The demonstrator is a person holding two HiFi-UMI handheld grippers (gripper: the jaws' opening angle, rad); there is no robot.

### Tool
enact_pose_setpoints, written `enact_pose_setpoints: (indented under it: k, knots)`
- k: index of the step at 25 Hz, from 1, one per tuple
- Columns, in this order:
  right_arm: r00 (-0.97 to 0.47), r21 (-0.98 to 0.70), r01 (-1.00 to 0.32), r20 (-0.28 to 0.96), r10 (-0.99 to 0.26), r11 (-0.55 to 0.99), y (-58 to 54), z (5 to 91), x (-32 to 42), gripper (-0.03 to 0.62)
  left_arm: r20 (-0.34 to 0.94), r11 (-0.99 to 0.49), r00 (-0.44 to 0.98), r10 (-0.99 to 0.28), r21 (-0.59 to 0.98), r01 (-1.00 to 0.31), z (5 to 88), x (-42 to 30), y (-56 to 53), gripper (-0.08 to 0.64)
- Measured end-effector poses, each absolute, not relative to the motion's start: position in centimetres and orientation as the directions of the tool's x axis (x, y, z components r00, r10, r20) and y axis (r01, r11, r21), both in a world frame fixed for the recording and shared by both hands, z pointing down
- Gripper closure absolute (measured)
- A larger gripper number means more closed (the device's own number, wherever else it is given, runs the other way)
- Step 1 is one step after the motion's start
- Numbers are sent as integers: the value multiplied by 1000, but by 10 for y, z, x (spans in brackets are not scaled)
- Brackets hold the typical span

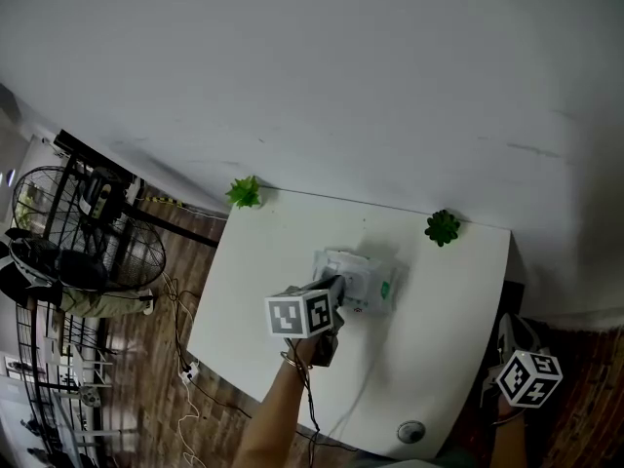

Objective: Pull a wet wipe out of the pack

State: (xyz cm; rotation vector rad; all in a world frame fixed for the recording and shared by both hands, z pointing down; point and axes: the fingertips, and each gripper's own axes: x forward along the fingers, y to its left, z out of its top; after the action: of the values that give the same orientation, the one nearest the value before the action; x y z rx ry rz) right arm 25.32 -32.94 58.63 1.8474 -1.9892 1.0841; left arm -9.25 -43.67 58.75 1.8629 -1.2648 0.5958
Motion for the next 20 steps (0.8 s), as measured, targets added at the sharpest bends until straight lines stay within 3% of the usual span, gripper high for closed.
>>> enact_pose_setpoints:
  k: [20]
  knots:
    - [-192,-371,-927,583,-789,-49,-322,570,257,591,695,-197,384,-608,336,-921,548,-96,-435,548]
